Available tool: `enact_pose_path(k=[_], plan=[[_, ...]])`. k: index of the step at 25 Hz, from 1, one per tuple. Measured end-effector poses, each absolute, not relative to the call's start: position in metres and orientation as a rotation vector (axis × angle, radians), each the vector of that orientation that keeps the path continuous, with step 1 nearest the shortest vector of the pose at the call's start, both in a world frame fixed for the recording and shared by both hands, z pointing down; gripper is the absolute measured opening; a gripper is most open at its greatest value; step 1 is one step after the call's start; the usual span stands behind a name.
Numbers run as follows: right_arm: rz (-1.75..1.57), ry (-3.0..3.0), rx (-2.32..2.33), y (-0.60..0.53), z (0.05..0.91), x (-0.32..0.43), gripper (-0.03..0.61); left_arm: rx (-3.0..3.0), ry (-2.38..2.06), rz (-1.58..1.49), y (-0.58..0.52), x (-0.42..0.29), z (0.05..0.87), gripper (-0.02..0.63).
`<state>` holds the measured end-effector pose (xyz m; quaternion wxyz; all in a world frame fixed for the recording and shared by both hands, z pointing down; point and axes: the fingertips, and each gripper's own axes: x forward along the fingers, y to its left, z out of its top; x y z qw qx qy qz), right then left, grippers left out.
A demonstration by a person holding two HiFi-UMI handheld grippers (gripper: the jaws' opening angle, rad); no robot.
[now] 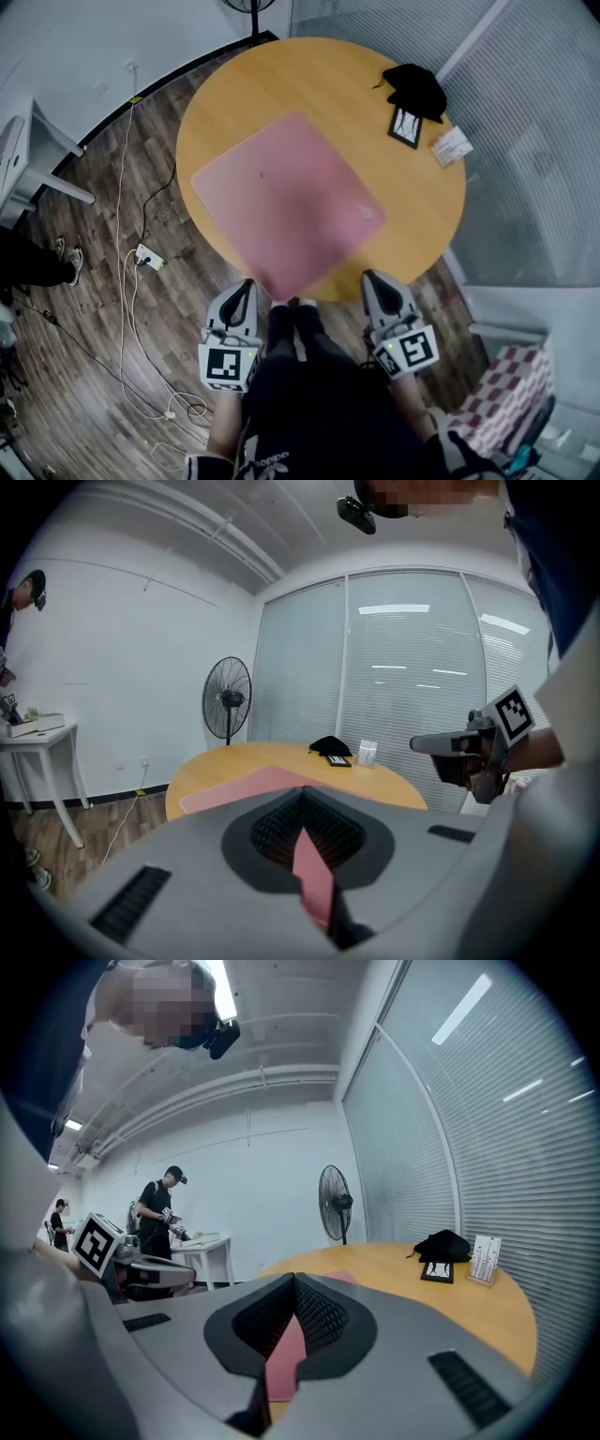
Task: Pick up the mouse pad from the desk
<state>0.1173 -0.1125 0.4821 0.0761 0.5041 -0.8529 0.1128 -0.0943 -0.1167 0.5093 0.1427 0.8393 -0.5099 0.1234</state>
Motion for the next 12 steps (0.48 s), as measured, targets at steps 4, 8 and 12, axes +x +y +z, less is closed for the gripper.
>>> enact_pose_path(k=[4, 8, 12], plan=[[0.364, -2.559, 1.477, -0.113, 0.488, 0.111, 0.002, 2.382, -1.485, 0.352, -0.116, -0.1, 0.514, 0.003], [0.378, -2.552, 1.461, -0.113, 0.492, 0.107, 0.002, 2.363, -1.488, 0.353, -0.115, -0.105, 0.521, 0.003], [0.384, -2.55, 1.447, -0.116, 0.495, 0.104, 0.002, 2.334, -1.48, 0.358, -0.115, -0.109, 0.528, 0.003]])
